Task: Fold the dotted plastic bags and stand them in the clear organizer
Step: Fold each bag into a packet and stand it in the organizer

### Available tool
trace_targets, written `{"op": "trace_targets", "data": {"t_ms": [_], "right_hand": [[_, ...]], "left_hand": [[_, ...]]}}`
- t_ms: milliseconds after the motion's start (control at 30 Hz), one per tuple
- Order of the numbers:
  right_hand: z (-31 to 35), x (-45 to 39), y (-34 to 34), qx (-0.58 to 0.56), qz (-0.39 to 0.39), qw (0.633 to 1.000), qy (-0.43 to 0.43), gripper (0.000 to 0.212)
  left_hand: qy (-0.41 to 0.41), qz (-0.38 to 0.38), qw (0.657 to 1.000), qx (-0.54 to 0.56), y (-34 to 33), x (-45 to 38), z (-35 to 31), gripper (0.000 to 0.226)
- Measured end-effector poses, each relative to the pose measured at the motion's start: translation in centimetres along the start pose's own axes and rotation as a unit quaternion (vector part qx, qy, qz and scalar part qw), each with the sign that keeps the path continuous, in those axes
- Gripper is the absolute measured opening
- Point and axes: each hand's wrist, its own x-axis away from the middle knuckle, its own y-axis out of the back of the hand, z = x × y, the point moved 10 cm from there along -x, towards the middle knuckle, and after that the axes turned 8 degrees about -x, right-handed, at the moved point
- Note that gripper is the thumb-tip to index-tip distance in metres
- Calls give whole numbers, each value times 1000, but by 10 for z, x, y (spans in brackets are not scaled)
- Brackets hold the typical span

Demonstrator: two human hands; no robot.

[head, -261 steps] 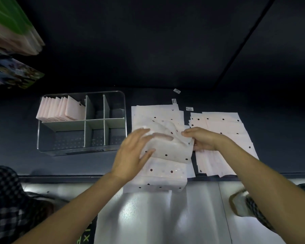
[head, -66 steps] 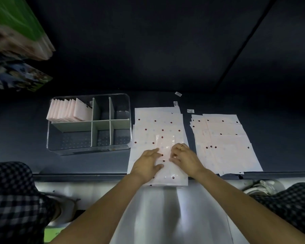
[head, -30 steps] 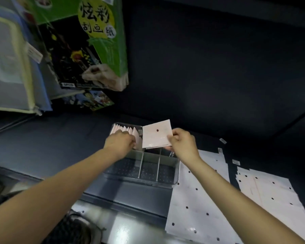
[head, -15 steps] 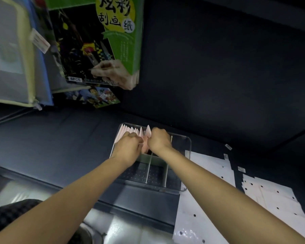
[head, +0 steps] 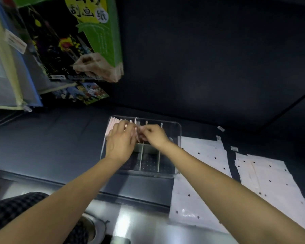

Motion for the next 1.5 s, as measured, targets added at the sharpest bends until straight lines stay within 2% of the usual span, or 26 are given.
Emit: {"op": "trace_targets", "data": {"t_ms": [67,133,200,267,300,367,433,467,533,633,700,800,900,967,1067,1133,1233,1333,1367,1400,1500], "right_hand": [[-6,28,28,-40,-23,998,44,23],[-28,64,64,-18,-54,995,78,20],[-71,105,97,36,-70,995,64,20],[-123,146,122,131,-53,990,17,27],[-149,165,131,181,-33,983,-4,33],[-190,199,144,255,7,967,-24,49],[-213,221,149,309,49,950,-7,67],[-221,228,150,330,67,941,7,72],[-230,236,151,351,76,933,30,69],[-231,238,158,315,31,947,55,36],[-229,239,160,283,12,957,67,20],[-228,239,162,239,18,969,64,24],[-227,233,170,139,47,989,-11,11],[-224,226,182,64,61,993,-75,9],[-217,220,193,-11,107,982,-157,19],[-222,216,195,-51,118,972,-198,23],[-225,205,199,-78,97,969,-215,23],[-225,201,192,-42,110,976,-182,20],[-226,203,186,-3,128,978,-165,23],[-228,207,180,48,148,977,-144,31],[-233,225,163,226,181,956,-44,73]], "left_hand": [[-81,-25,996,8,7,6,-35,19],[-181,-7,983,23,0,22,-77,15],[-257,56,964,48,-24,48,-116,12],[-292,157,940,83,-60,83,-146,16],[-296,221,925,89,-83,104,-157,22],[-294,343,890,63,-129,149,-164,51],[-310,391,867,3,-159,183,-162,86],[-319,385,866,-20,-166,192,-162,95],[-323,350,879,-24,-169,195,-163,96],[-299,309,902,30,-160,186,-164,71],[-286,287,912,67,-152,180,-165,53],[-254,276,922,100,-143,172,-165,29],[-190,303,927,114,-141,160,-164,24],[-136,365,907,163,-144,151,-164,23],[-64,470,839,268,-149,149,-169,26],[-25,458,829,320,-146,141,-172,22],[6,398,846,353,-143,128,-168,11],[-56,432,860,267,-155,139,-169,8],[-108,448,864,202,-159,147,-169,17],[-167,455,863,139,-165,156,-169,37],[-292,431,853,45,-171,180,-173,82]]}}
